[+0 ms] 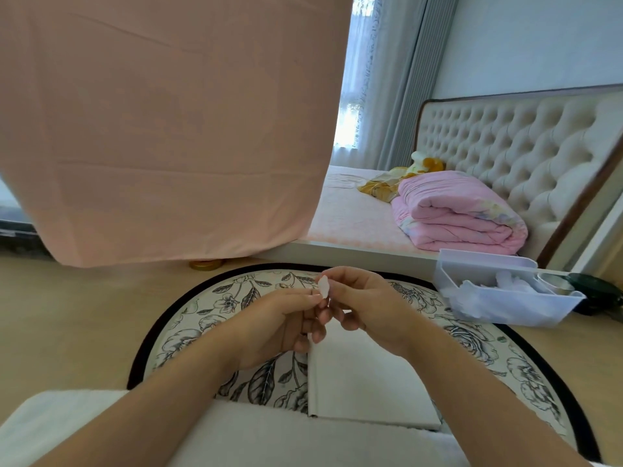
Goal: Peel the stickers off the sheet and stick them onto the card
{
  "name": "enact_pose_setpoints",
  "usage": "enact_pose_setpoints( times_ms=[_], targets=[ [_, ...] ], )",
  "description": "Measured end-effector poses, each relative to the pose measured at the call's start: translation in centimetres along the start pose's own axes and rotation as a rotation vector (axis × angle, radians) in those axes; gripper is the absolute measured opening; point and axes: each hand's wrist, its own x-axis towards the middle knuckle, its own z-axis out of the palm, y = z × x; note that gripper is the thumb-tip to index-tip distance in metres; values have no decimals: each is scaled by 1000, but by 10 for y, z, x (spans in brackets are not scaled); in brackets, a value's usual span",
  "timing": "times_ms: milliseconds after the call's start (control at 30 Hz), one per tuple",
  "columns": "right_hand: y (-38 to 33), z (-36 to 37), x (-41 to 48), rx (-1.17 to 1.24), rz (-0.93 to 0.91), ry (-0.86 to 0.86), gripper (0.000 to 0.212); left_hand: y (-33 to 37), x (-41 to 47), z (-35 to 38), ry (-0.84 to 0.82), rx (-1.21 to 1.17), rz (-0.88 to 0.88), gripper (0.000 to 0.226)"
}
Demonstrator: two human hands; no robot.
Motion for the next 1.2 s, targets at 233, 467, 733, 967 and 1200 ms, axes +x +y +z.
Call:
enact_pose_setpoints(
  times_ms=[233, 467, 733, 967, 1200],
  targets=[
    [-3, -3, -1, -47, 7, -55, 19, -3, 0, -2, -39, -145, -49, 21],
    [-3, -1, 0, -35, -12, 80, 11, -7, 5, -3, 10, -198, -88, 28],
    [5, -13, 0, -513, 3, 225, 16, -8, 9, -6, 612, 486, 194, 14],
    [1, -11, 0, -879, -11, 136, 24, -3, 4, -6, 589, 1205, 311, 6],
    [-3, -5, -3, -823, -30, 135, 18, -8, 7, -8, 576, 1118, 278, 8]
  ],
)
